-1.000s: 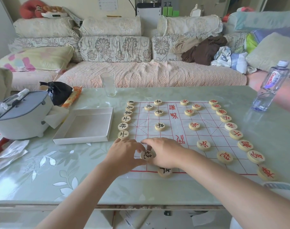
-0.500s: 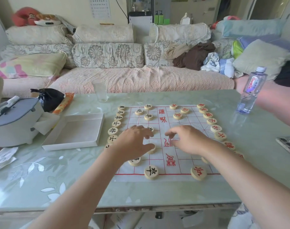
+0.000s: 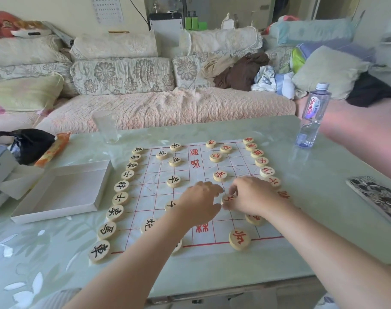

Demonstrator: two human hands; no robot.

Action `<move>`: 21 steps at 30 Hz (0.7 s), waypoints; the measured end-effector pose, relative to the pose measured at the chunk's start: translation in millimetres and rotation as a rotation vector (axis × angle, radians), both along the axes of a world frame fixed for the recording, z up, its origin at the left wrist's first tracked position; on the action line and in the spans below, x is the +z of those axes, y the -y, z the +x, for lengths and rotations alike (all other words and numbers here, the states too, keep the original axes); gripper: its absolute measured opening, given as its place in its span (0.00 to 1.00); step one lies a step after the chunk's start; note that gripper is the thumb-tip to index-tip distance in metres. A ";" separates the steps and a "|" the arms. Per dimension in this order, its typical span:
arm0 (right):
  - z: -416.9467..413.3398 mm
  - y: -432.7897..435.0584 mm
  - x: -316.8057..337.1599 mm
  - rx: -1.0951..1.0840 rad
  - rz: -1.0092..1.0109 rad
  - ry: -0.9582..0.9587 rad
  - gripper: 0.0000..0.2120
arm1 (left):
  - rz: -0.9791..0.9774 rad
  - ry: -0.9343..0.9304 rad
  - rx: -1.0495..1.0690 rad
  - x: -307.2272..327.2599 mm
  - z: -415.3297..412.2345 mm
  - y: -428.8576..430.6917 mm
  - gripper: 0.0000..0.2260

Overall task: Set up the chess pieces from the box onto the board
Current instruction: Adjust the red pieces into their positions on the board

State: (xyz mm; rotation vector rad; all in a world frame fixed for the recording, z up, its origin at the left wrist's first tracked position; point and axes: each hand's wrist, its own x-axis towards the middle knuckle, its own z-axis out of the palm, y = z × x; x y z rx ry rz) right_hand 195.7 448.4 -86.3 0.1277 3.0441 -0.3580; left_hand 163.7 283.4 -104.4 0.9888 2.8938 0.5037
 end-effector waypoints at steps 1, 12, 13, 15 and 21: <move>-0.9 -1.4 -1.6 0.009 -0.020 -0.005 0.19 | -0.003 0.013 0.002 -0.1 -1.9 -2.7 0.19; -9.9 -24.9 -18.9 0.088 -0.274 0.029 0.23 | 0.041 0.124 -0.006 -10.5 -17.5 -8.2 0.25; -9.1 -24.5 -19.3 0.090 -0.233 0.027 0.23 | 0.040 0.115 0.002 -11.4 -17.8 -8.5 0.23; -8.9 -23.8 -17.8 0.092 -0.194 0.019 0.21 | 0.026 0.085 0.009 -12.6 -18.5 -8.9 0.20; -14.1 -25.3 -15.0 0.145 -0.225 0.059 0.21 | -0.002 0.065 0.018 -13.0 -17.8 -7.1 0.21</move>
